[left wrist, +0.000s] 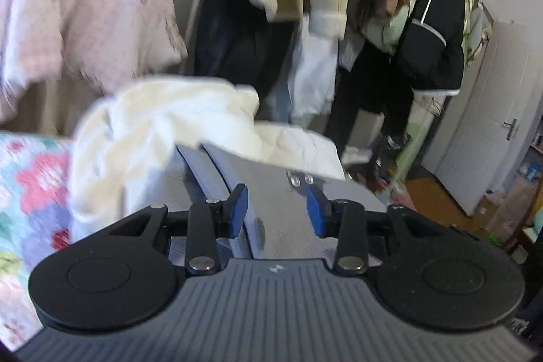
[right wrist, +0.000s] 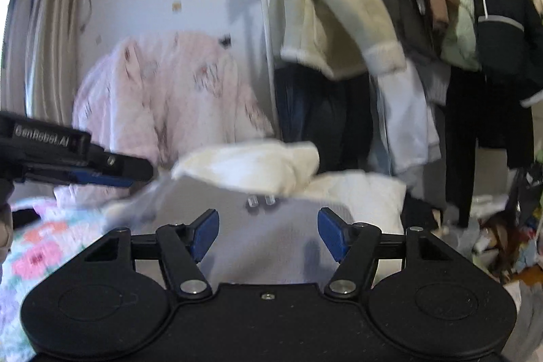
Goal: Fold clothes
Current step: 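Lower the folded shirt onto the white clothes and open both grippers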
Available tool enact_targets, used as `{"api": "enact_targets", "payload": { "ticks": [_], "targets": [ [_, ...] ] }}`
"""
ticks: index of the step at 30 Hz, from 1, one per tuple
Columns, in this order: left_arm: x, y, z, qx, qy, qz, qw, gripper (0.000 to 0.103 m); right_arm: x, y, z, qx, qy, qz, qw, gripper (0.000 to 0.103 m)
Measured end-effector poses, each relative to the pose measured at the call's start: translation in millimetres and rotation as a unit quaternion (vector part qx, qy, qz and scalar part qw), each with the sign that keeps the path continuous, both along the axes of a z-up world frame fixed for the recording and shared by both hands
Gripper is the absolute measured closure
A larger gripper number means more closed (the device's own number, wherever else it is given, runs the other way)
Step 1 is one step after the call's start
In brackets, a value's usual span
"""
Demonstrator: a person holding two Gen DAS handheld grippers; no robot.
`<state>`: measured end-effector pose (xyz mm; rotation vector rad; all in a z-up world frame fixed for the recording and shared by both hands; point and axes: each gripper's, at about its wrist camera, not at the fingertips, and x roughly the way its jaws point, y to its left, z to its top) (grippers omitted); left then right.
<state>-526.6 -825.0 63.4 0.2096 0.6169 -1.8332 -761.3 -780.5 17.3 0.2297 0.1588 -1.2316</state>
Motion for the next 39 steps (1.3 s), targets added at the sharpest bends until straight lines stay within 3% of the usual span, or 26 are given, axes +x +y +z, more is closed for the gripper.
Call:
{"api": "enact_targets", "payload": {
  "ticks": [4, 8, 15, 19, 23, 27, 29, 33, 39],
  "targets": [
    [2.5, -20.0, -27.9, 0.042, -0.017, -0.009, 0.9989, 0.063, -3.3, -6.1, -6.9, 0.036, 0.013, 0.009, 0.999, 0.033],
    [8.6, -21.6, -40.5, 0.045, -0.015, -0.019, 0.9987, 0.065, -8.7, -10.0, -12.6, 0.059, 0.017, 0.029, 0.998, 0.033],
    [11.3, -25.6, -57.9, 0.055, -0.022, -0.026, 0.9979, 0.066, -1.4, -13.7, -23.7, 0.095, 0.079, 0.040, 0.992, 0.031],
    [12.7, -25.4, -58.8, 0.057, -0.017, -0.025, 0.9979, 0.066, -1.5, -12.9, -27.7, 0.104, 0.086, 0.041, 0.990, 0.030],
    [4.5, -18.9, -52.8, 0.055, -0.040, -0.015, 0.9975, 0.066, 0.3, -11.5, -27.6, 0.103, 0.094, 0.039, 0.989, 0.029],
    [-7.1, 0.7, -37.9, 0.049, -0.085, 0.020, 0.9950, 0.060, 3.9, -0.5, -15.7, 0.093, 0.105, 0.028, 0.990, 0.024],
    [-11.1, 14.1, -30.0, 0.031, -0.116, 0.052, 0.9914, 0.053, 6.0, 9.2, -8.5, 0.076, 0.109, 0.019, 0.991, 0.015],
    [-7.8, 36.0, -22.3, 0.021, -0.096, 0.072, 0.9925, 0.047, 7.8, 23.6, 3.6, 0.045, 0.107, -0.007, 0.993, 0.012],
    [-13.9, 60.3, -18.9, 0.024, -0.126, 0.095, 0.9872, 0.033, 13.3, 34.6, 10.5, 0.031, 0.118, 0.005, 0.993, 0.007]
  ]
}}
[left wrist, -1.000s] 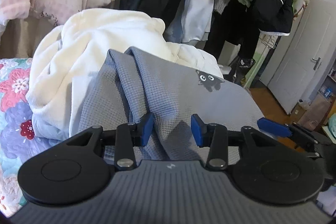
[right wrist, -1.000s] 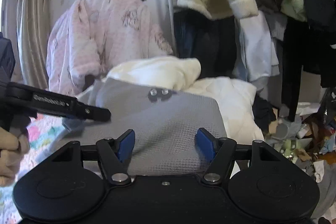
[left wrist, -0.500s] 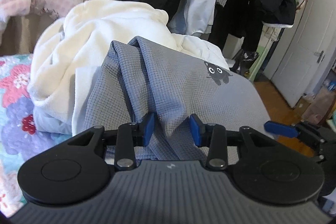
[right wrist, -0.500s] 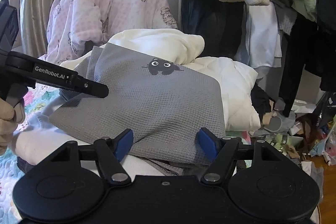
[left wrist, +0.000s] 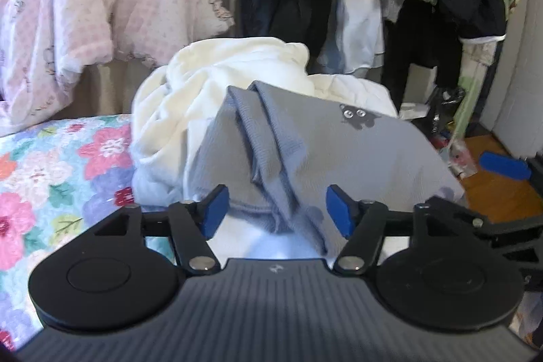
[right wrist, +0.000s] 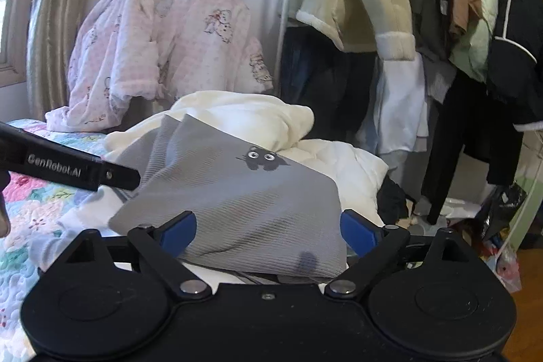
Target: Fold clothes
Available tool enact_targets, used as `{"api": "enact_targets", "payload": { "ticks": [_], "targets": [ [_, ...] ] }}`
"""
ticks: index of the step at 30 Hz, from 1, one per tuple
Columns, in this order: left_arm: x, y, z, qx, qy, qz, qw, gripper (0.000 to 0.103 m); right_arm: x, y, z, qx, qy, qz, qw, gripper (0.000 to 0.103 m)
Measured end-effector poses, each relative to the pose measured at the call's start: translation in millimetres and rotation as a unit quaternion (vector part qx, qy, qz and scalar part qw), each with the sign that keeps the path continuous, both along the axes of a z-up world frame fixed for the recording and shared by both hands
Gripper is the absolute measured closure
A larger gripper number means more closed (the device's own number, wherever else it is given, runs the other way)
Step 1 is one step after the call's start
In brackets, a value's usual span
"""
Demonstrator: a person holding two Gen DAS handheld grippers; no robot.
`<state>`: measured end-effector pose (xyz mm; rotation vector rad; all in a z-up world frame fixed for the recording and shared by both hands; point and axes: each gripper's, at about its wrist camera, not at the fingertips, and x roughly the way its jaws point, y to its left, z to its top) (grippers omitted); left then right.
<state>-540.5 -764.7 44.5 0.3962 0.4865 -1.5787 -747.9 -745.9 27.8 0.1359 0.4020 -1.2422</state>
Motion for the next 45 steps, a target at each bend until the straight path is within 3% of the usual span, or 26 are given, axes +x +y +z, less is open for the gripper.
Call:
{"api": "enact_targets", "payload": {
  "ticks": [2, 5, 9, 12, 19, 24, 31, 45],
  "targets": [
    [-2.2, 9.4, 1.2, -0.005, -0.006, 0.016, 0.9998, 0.027, 1.5, -0.6, -0.4, 0.003, 0.010, 0.002, 1.000, 0.006],
    [-8.3, 24.0, 2.2, -0.014, -0.018, 0.046, 0.9987, 0.009, 4.0, -0.8, -0.5, 0.004, 0.029, -0.007, 1.000, 0.006],
    [-20.7, 49.1, 7.4, -0.027, -0.062, 0.065, 0.9956, 0.000, 6.0, 10.3, 2.6, 0.008, 0.035, 0.011, 0.999, 0.005],
    [-26.6, 67.9, 9.2, -0.029, -0.049, 0.056, 0.9968, 0.000, 10.5, 28.8, 7.6, -0.001, 0.050, 0.052, 0.997, 0.005],
    [-34.6, 78.8, 4.3, 0.007, -0.021, 0.058, 0.9981, 0.000, 1.2, 39.7, 11.2, -0.009, 0.059, 0.050, 0.997, 0.002],
    [-45.8, 68.6, -4.7, 0.044, -0.051, 0.048, 0.9966, 0.000, -18.1, 37.8, 11.2, -0.007, 0.048, 0.017, 0.999, 0.002],
    [-50.5, 67.5, -12.4, 0.058, -0.053, 0.041, 0.9960, 0.000, -26.4, 33.1, 9.8, 0.001, 0.022, 0.028, 0.999, 0.002],
    [-63.2, 63.8, -29.0, 0.084, -0.049, 0.035, 0.9947, 0.000, -32.3, 34.4, 5.3, 0.003, 0.019, 0.030, 0.999, 0.002]
  ]
}}
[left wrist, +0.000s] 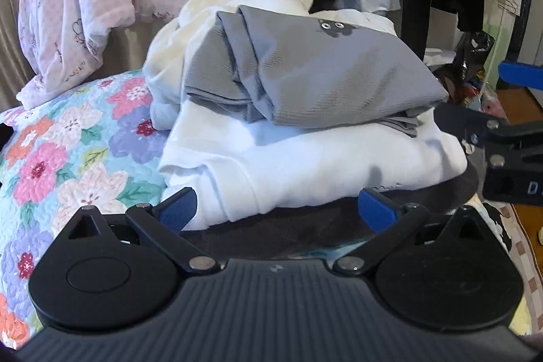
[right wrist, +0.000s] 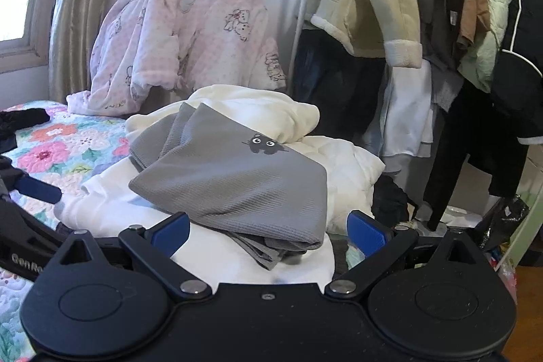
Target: Fold clothes
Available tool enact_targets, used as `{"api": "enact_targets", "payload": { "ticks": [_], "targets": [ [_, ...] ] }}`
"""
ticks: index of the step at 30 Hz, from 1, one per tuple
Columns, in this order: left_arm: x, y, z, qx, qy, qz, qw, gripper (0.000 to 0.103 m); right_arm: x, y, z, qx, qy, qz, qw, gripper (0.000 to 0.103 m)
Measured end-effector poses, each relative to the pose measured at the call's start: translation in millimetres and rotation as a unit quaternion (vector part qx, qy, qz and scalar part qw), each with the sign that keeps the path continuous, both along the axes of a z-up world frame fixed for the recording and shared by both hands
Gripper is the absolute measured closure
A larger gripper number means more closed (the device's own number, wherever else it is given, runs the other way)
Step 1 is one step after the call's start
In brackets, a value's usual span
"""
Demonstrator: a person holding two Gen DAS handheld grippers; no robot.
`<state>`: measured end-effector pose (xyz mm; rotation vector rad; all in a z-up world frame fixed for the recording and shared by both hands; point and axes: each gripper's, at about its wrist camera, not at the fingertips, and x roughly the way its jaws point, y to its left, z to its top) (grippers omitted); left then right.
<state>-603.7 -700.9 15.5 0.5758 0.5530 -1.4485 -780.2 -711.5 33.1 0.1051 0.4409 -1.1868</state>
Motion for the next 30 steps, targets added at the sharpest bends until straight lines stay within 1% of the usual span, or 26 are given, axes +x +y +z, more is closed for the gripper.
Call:
{"api": "enact_targets", "payload": {
  "ticks": [6, 9, 15, 20, 23, 30],
  "targets": [
    [-3.6, -3.6, -1.5, 0.011, 0.027, -0.005, 0.9996, 0.000, -1.0, -5.2, -3.6, 0.006, 0.004, -0.013, 1.000, 0.002],
    [-1.2, -6.9, -3.4, 0.023, 0.037, 0.007, 0.9990, 0.000, 0.4, -5.6, -3.8, 0.006, 0.002, -0.007, 1.000, 0.002],
    [2.5, -7.1, -2.7, 0.015, 0.028, 0.021, 0.9993, 0.000, 8.0, -10.6, -4.3, 0.010, 0.001, 0.000, 1.000, 0.002],
    [3.7, -12.7, -4.2, 0.013, 0.035, 0.013, 0.9992, 0.000, 15.3, -10.1, -3.2, 0.010, -0.005, 0.012, 1.000, 0.002],
    [1.7, -16.5, -5.4, 0.009, 0.028, 0.010, 0.9995, 0.000, 19.8, -13.4, -4.1, 0.012, -0.007, 0.011, 1.000, 0.002],
    [3.0, -16.1, -4.7, 0.003, 0.033, 0.011, 0.9994, 0.000, 18.1, -19.1, -5.7, 0.015, -0.009, -0.005, 1.000, 0.002]
  ]
}}
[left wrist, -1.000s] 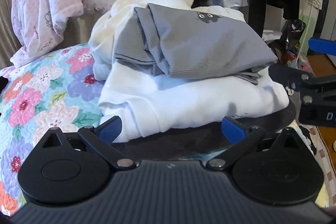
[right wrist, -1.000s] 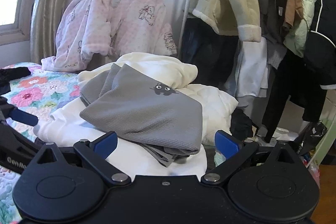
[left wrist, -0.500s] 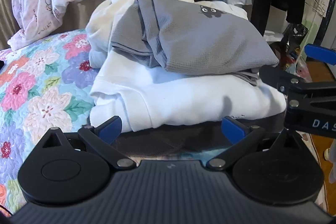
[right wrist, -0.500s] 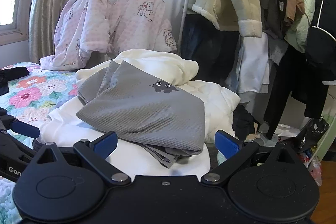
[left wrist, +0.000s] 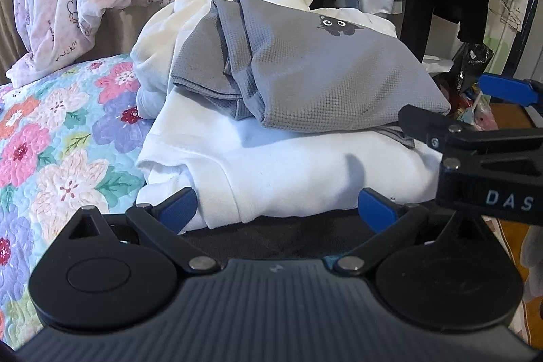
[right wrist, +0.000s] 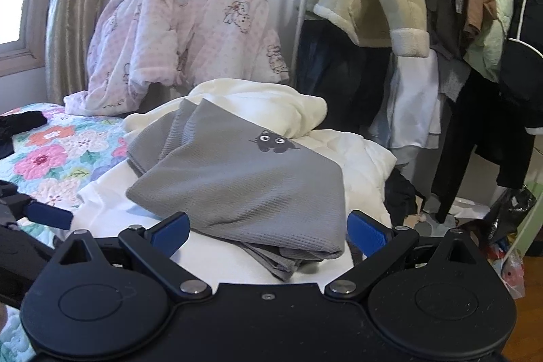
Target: Fold clothes
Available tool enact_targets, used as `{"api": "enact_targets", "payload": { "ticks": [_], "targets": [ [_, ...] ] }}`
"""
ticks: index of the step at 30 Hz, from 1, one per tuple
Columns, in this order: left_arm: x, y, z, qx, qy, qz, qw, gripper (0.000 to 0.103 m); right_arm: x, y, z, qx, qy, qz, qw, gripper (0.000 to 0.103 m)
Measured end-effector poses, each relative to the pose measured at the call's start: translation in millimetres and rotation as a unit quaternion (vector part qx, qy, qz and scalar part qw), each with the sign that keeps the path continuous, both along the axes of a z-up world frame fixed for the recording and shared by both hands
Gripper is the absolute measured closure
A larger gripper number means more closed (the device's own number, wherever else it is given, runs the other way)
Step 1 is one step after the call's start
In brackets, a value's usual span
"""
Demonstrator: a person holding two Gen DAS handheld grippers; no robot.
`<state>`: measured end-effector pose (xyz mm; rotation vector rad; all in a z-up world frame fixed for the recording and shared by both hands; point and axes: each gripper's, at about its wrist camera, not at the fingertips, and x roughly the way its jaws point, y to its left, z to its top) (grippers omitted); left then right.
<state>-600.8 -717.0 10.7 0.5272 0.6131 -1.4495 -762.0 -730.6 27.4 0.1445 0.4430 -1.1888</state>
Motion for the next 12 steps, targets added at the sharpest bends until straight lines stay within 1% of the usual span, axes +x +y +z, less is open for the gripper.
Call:
{"api": "enact_targets", "payload": {
  "ticks": [4, 8, 12],
  "targets": [
    [-0.7, 1.1, 1.6, -0.003, -0.009, 0.003, 0.9999, 0.000, -2.3, -1.0, 1.1, -0.003, -0.007, -0.005, 1.000, 0.002],
    [-0.6, 2.5, 2.2, 0.000, 0.001, -0.006, 1.0000, 0.000, -1.6, -2.6, 0.5, -0.001, -0.005, -0.006, 1.000, 0.002],
    [-3.7, 2.8, 2.7, -0.004, -0.010, -0.011, 0.9999, 0.000, -1.6, -4.2, 1.3, -0.002, -0.005, -0.012, 1.000, 0.002]
  ]
}}
